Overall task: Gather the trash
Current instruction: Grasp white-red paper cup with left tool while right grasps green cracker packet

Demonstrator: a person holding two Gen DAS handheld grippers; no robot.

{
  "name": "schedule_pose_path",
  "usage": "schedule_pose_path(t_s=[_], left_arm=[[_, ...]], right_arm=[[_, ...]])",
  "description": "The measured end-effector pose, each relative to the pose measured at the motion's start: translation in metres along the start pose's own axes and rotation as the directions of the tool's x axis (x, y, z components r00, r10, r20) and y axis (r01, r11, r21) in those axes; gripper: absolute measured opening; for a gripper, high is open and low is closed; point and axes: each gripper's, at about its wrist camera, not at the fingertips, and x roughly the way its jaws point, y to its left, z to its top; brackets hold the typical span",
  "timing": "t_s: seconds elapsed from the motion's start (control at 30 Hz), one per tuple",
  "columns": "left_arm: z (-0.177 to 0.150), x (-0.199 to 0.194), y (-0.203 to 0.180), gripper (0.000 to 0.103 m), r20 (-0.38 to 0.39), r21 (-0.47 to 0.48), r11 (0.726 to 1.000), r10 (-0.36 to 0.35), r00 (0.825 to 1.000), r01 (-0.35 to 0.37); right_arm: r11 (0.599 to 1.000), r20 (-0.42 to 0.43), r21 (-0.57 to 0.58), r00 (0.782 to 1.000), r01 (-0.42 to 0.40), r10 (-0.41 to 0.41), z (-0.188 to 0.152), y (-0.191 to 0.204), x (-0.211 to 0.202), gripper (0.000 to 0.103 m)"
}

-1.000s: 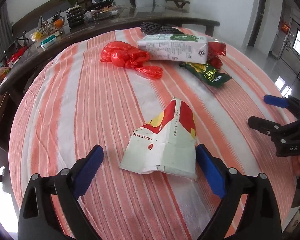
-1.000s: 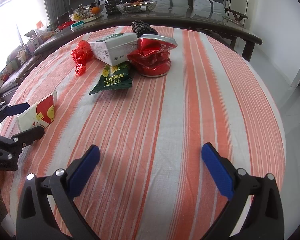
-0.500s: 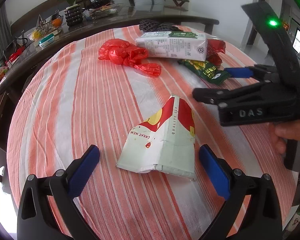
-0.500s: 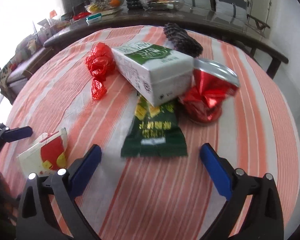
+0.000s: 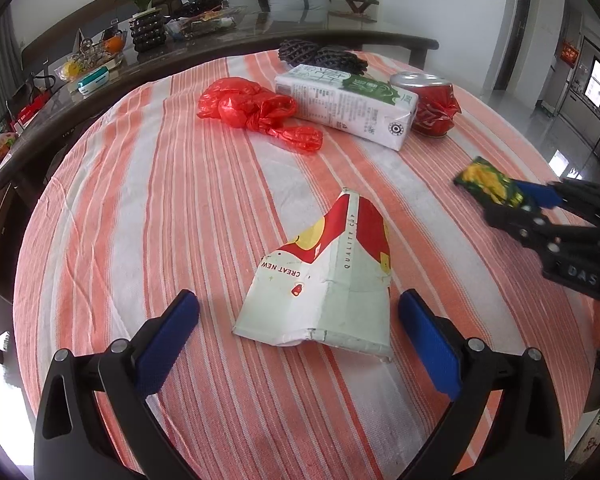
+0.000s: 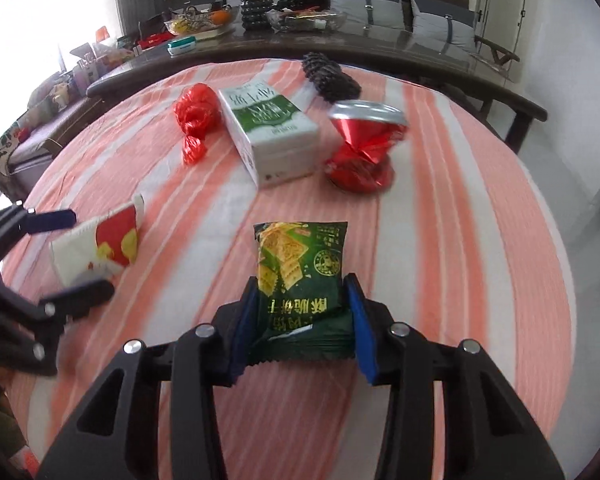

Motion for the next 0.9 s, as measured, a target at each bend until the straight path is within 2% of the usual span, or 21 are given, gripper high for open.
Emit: schedule_pose_path(t_s=[0.07,0.17,0.23,0.33,0.53,0.9], left_arm=[[0.000,0.000,0.000,0.098,0.000,0.000,1.000,0.003,1.000,-0.003],[0.000,0.000,0.000,0.098,0.000,0.000,1.000,0.003,1.000,-0.003],[0.000,0.000,0.001,0.098,0.001,0.000,1.000,0.004,1.000,-0.004],[-0.001,-0.001,0.001,0.098,0.003,-0.004,1.000,0.008,1.000,-0.008],[-0.002,-0.001,0.001,0.098,0.003,-0.004,1.000,0.008,1.000,-0.008],[-0.001,-0.001,0.001,0.098,0.003,-0.005,1.000,0.008,1.000,-0.008]], right_arm=[[1.000,-0.002,0.008,1.000,0.010,-0.010,-0.011,-0.003,-0.010,0.042],[0.994,-0.018,0.006,0.994,-0.109,0.109,-0.021,0.004,-0.014,0.050],[0.992,-0.009,-0.007,0.992,-0.128,0.128,-0.021,0.008,-0.014,0.067],[0.990,0.001,-0.024,0.990,-0.139,0.139,-0.020,0.011,-0.007,0.083],[0.988,-0.001,-0.051,0.989,-0.145,0.145,-0.023,0.017,-0.006,0.088],[0.989,-0.009,-0.065,0.991,-0.134,0.134,-0.023,0.019,-0.005,0.090]])
